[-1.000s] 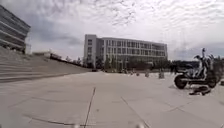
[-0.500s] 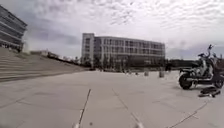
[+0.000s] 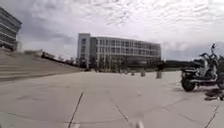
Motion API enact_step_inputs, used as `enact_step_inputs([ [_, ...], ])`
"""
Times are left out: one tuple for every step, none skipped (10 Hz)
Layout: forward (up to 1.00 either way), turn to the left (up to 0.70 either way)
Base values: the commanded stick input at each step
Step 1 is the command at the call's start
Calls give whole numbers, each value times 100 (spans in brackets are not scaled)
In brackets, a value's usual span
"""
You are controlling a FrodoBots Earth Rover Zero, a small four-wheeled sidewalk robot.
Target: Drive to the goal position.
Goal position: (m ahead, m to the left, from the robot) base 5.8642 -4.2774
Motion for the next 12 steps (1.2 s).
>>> enact_step_inputs([
  [70, 0],
  [70, 0],
  [70, -2],
  [70, -8],
  [70, -13],
  [70, -14],
  [70, -14],
  [70, -14],
  [70, -14],
  [70, -14],
  [70, -14],
  [70, -14],
])
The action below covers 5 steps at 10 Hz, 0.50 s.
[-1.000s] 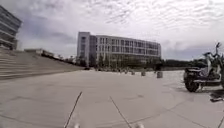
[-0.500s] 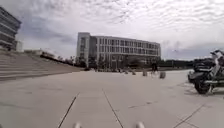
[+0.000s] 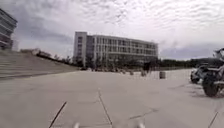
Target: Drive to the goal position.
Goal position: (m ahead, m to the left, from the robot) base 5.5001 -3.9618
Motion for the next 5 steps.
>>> enact_step_inputs([
  [70, -14],
  [70, -14],
  [70, -14],
  [70, -14],
  [70, -14],
])
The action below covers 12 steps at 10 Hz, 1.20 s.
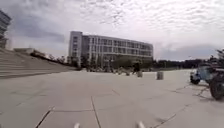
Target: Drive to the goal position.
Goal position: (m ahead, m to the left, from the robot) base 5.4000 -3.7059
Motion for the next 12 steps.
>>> enact_step_inputs([
  [70, -14],
  [70, -14],
  [70, -14],
  [70, -14],
  [70, -14],
  [70, -14],
  [70, -14],
  [70, -14],
  [70, -14],
  [70, -14],
  [70, -14],
  [70, -9],
])
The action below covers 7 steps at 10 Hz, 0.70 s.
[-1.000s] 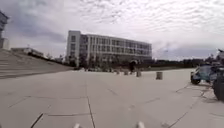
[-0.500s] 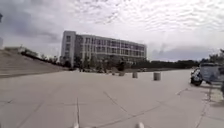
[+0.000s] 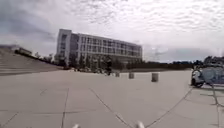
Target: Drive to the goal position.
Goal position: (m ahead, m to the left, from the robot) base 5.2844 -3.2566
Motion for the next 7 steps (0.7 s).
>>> enact_step_inputs([
  [70, -5],
  [70, -2],
  [70, 0],
  [70, 0],
  [70, 0],
  [70, 0],
  [70, 0],
])
